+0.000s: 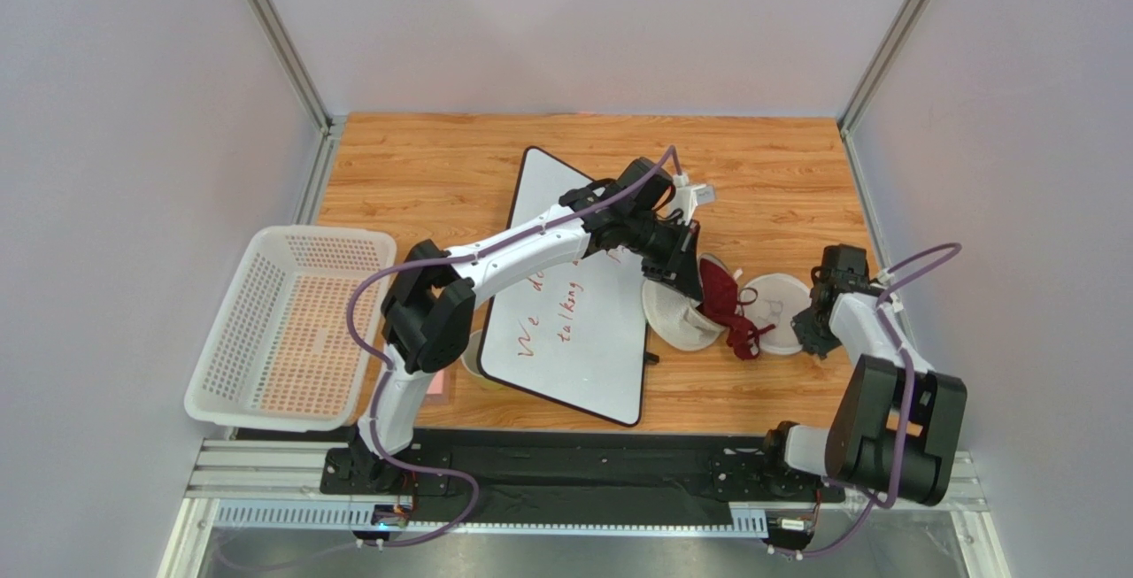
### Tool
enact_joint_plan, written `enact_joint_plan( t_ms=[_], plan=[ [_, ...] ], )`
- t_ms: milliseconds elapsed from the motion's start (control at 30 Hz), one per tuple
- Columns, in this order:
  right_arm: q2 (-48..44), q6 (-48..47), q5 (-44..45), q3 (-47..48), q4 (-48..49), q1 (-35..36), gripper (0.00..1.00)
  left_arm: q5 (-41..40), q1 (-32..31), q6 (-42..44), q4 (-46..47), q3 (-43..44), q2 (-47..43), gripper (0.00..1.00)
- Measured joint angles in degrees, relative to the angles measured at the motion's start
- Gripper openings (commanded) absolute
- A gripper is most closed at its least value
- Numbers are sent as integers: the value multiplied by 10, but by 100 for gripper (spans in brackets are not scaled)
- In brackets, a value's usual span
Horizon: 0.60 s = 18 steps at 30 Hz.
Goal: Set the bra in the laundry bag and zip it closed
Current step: Place the bra in the laundry bag.
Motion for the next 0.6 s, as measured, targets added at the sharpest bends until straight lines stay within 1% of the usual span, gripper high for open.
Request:
enact_joint_plan(
  t_ms=[100, 267, 333, 367, 400, 467, 500, 600],
  plan=[
    [-69, -4, 7, -5, -20, 0, 0, 0, 0, 1, 0, 3, 8, 0],
    [-229, -13, 28, -2, -59, 0, 0, 2, 1, 3, -9, 12, 24, 0],
    [-276, -15, 33, 2, -78, 0, 0, 2, 3, 3, -13, 13, 27, 1],
    [-290, -16, 33, 4, -86, 0, 0, 2, 5, 3, -14, 14, 29, 3],
    [-299, -17, 34, 6, -94, 0, 0, 1, 5, 3, -15, 15, 30, 11],
    [-303, -21, 35, 7, -108, 1, 0, -1, 8, 6, -19, 19, 32, 21],
    [-304, -23, 35, 7, -115, 2, 0, -3, 9, 8, -20, 21, 32, 29],
    [-306, -26, 36, 8, -136, 13, 0, -14, 14, 18, -26, 21, 32, 39]
  ],
)
